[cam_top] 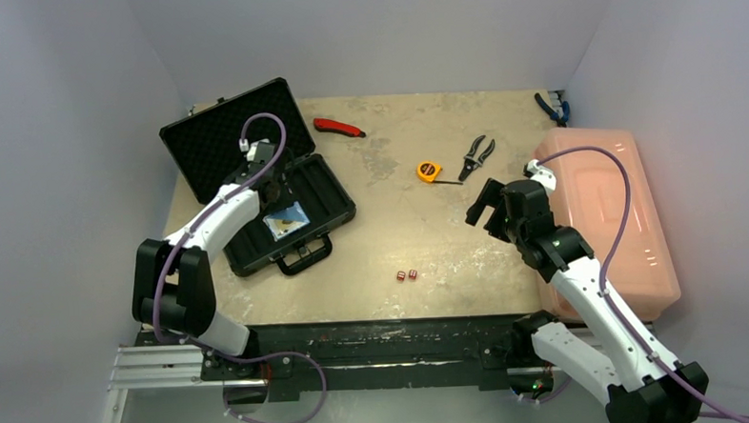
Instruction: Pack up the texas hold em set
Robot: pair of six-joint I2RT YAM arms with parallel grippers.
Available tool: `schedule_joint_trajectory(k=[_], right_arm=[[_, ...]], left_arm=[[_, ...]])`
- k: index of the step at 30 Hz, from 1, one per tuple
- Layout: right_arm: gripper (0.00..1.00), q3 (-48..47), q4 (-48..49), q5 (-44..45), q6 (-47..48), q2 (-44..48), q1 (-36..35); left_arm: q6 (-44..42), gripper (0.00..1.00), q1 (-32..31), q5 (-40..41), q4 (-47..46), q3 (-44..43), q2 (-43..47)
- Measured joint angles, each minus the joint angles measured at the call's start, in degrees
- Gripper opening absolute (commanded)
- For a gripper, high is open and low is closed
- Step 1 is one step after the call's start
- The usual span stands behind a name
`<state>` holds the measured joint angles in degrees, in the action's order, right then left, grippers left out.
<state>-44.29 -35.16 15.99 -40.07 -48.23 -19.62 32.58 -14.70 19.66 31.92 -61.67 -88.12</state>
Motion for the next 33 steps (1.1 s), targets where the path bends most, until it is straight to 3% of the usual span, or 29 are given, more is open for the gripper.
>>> schedule_joint_trajectory(k=[26,33], right_arm=[[0.99,0.02,0.00,0.00,0.00,-0.13,0.00],[0.99,0.02,0.00,0.00,0.00,-0.13,0.00]], left_arm=[[6.25,0.38,-0.02,0.76,-4.04,2.73,-2.60],[6.23,0.46,-0.44,1.81,-4.11,2.78,-2.45]])
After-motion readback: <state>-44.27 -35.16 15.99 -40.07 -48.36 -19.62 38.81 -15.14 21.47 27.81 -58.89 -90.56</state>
